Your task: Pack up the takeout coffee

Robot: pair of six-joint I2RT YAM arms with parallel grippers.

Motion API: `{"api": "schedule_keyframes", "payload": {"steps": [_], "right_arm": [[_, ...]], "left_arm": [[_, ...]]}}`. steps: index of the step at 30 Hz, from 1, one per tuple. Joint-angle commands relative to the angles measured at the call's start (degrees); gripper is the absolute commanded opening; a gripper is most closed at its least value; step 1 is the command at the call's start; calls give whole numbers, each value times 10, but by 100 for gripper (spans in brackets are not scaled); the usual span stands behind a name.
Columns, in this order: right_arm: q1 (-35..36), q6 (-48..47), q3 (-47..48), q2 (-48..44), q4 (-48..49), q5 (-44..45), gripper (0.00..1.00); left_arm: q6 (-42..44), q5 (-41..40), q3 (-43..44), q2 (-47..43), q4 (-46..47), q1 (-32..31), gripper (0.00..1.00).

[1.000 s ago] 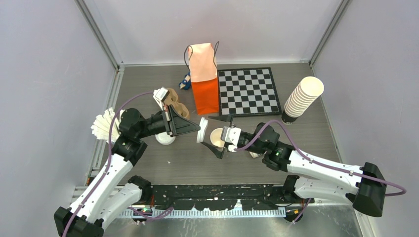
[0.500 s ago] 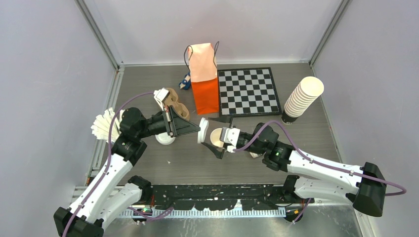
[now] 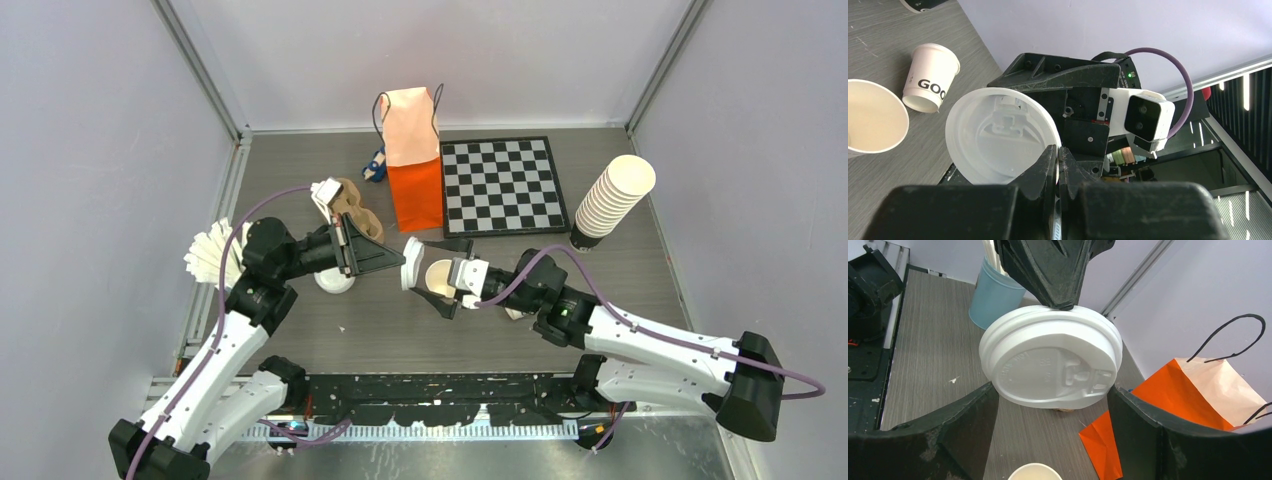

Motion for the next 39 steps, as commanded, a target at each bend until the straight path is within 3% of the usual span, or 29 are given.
{"api": "schedule_keyframes", "payload": {"steps": [1,6,10,14,17,19,20,27,33,39], "right_arm": [[3,7,4,-27,20,2,78],[3,24,2,-39,0,23,77],[3,83,4,-67,-72,100,75],[3,181,35,-97,-205,221,74],[3,258,99,-94,-362,285,74],[3,310,145,-76,-449,316,73],[3,332,168,-60,-487,321,73],[2,431,317,92,-690,324,75],[-4,452,387,193,-756,273,78],[-21,452,436,260,-800,228,77]], "left_arm": [[9,3,23,4,-5,-2,9],[23,-4,27,8,-13,-2,34],[99,-25,50,10,-91,-2,53],[203,-90,71,15,-219,-2,68],[245,-123,67,29,-250,-1,77],[255,-128,61,42,-248,-2,96],[260,-126,58,49,-242,-1,99],[320,-185,72,103,-270,-1,100],[295,-210,50,104,-256,21,99],[278,-191,33,118,-250,32,90]]}}
